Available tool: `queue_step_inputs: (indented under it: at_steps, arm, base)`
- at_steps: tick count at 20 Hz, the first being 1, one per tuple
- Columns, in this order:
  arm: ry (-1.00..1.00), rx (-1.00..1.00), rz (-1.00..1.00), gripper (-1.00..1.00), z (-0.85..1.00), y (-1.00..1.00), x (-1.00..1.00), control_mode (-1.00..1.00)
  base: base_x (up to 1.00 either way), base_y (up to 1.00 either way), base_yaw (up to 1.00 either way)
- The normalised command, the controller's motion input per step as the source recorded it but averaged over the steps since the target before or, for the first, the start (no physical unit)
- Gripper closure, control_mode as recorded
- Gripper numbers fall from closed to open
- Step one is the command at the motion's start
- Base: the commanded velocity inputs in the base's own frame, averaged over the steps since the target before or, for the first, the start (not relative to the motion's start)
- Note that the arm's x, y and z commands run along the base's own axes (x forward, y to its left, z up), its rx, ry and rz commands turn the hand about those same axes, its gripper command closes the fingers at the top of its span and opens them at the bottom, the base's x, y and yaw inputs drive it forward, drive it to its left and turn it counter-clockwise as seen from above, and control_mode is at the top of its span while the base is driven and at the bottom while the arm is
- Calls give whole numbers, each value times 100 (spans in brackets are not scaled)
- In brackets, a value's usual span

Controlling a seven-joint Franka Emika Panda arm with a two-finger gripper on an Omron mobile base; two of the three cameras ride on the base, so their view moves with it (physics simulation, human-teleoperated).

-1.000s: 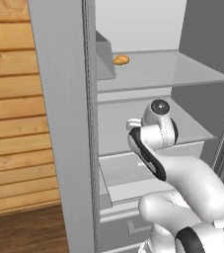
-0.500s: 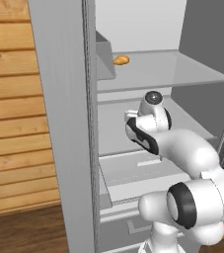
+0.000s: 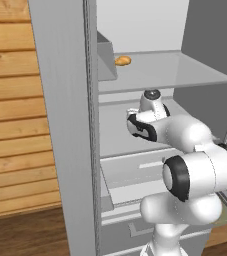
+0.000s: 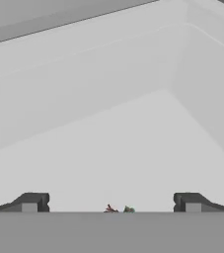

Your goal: Take the strawberry from the fridge and place it on top of the pancake, located on the dining counter.

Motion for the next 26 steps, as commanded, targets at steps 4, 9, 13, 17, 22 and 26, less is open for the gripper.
queue_step_inputs:
  at_steps: [4,9,13,17,22,26]
  arm:
    - [3,0,0,-100,-16,0,12,-100]
    - [0,0,0,-100,-5,0,-17,-100]
    - [0,0,0,-100,0,0,-33,-100]
    - [0,0,0,-100,-1,0,-24,-100]
    - [0,0,0,-100,-8,0,0,-100]
    - [0,0,0,-100,-10,0,5,-100]
  base:
    - [0,0,0]
    - [0,0,0]
    - [0,0,0]
    - [0,0,0]
    - [0,0,0]
    - [0,0,0]
